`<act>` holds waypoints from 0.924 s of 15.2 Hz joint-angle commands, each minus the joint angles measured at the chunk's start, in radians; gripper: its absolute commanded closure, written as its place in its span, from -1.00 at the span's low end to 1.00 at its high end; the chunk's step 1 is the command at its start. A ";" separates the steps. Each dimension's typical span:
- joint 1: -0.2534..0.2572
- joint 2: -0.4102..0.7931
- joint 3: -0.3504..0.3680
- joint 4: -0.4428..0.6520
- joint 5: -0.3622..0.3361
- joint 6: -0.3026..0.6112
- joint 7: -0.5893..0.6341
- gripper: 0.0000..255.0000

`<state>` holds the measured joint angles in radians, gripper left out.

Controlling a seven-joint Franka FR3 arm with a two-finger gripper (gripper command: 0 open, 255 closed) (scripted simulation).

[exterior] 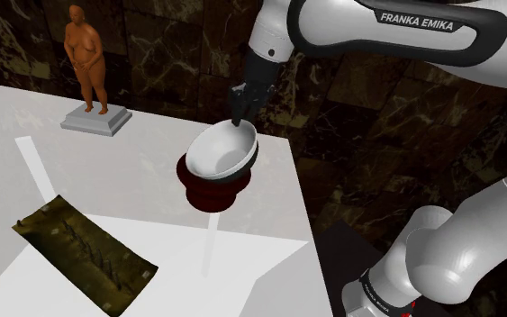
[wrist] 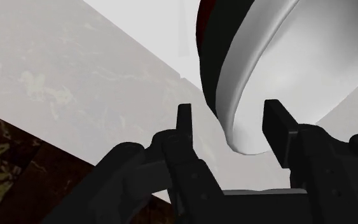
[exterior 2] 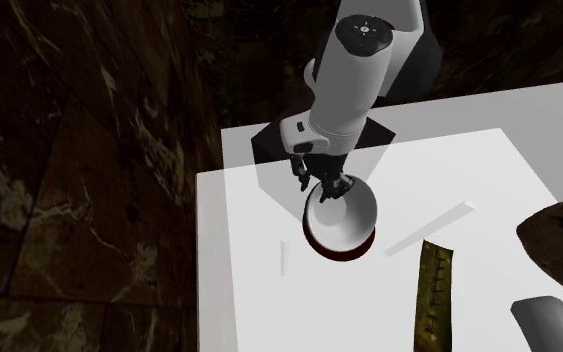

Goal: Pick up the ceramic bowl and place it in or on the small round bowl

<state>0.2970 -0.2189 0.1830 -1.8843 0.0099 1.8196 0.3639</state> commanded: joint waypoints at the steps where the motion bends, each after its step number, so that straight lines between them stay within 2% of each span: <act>1: 0.002 0.008 0.001 -0.011 0.005 -0.045 -0.004 -1.00; 5: 0.005 0.020 0.007 -0.008 0.003 -0.037 0.006 -1.00; 9: 0.004 0.031 0.007 0.131 0.001 -0.165 0.008 -1.00; 14: 0.004 0.031 0.008 0.131 0.001 -0.165 0.008 -1.00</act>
<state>0.3011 -0.1883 0.1904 -1.7544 0.0107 1.6552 0.3712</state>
